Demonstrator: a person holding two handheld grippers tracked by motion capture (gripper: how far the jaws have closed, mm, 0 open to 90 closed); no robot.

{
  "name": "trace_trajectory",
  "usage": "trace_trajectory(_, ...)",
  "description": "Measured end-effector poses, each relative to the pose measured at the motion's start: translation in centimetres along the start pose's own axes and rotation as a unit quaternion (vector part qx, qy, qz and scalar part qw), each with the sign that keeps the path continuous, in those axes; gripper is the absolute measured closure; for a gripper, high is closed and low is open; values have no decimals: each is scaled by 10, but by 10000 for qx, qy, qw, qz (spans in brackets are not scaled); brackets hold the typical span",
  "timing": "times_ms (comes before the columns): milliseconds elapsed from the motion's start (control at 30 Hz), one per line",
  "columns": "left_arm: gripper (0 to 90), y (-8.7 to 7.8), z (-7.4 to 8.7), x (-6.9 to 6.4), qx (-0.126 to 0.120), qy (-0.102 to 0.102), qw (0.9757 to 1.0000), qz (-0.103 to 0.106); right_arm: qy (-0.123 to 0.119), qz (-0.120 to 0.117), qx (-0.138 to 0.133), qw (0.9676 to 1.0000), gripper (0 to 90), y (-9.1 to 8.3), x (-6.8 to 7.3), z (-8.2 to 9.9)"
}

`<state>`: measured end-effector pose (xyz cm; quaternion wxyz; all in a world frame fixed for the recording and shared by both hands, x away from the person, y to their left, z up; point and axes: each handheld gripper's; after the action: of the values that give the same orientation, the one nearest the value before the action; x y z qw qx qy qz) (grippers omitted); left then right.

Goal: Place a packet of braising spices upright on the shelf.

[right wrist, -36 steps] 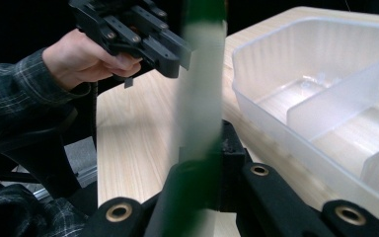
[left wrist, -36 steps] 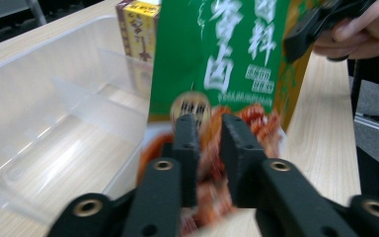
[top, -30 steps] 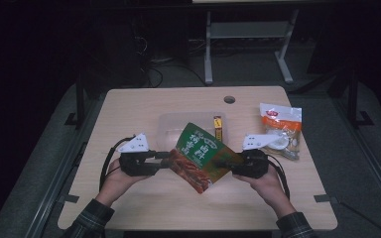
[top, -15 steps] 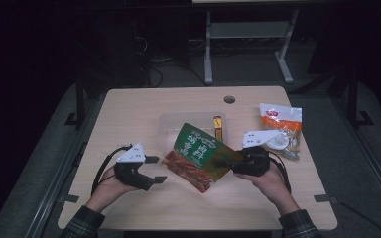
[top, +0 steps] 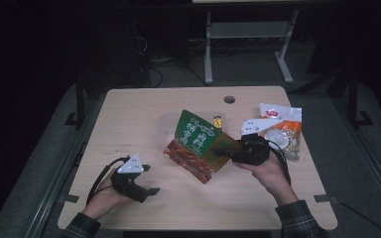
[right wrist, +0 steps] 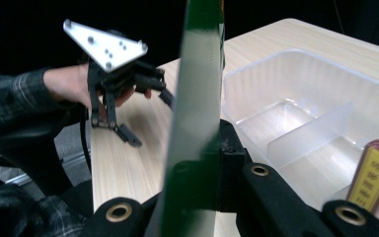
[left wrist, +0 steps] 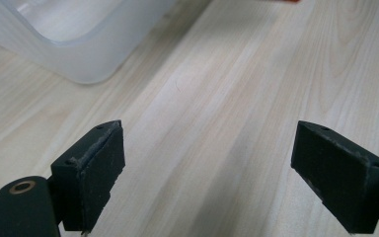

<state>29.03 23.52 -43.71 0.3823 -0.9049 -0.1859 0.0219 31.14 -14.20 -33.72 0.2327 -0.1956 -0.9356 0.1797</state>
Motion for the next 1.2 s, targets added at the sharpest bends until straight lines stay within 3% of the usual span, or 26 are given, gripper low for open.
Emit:
trace_trajectory(500,136,2,5,5,26,-37,10000,-28,179,477,-175,9985,900,7,-9,-47)
trace_trajectory(767,138,2,4,4,-54,-66,10000,-43,294,723,-180,9968,900,22,-15,-62)
trace_trajectory(933,137,2,6,7,56,-17,10000,-47,444,866,-198,9951,900,35,-17,-75)
trace_trajectory(1067,139,2,6,7,13,-98,9999,-56,428,953,-202,9943,900,44,-18,-82)
trace_trajectory(1200,147,1,7,8,28,-43,10000,-83,428,1118,-155,9927,900,52,-19,-86)
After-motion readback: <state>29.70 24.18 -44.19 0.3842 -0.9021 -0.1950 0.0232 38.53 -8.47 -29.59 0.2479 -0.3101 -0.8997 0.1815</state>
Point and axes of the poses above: each handheld gripper's, and its own axes: y roughly forward along the jaws, z roughly out of its underside, x roughly to its left, and after that the axes turned 9 degrees about y, right-handed
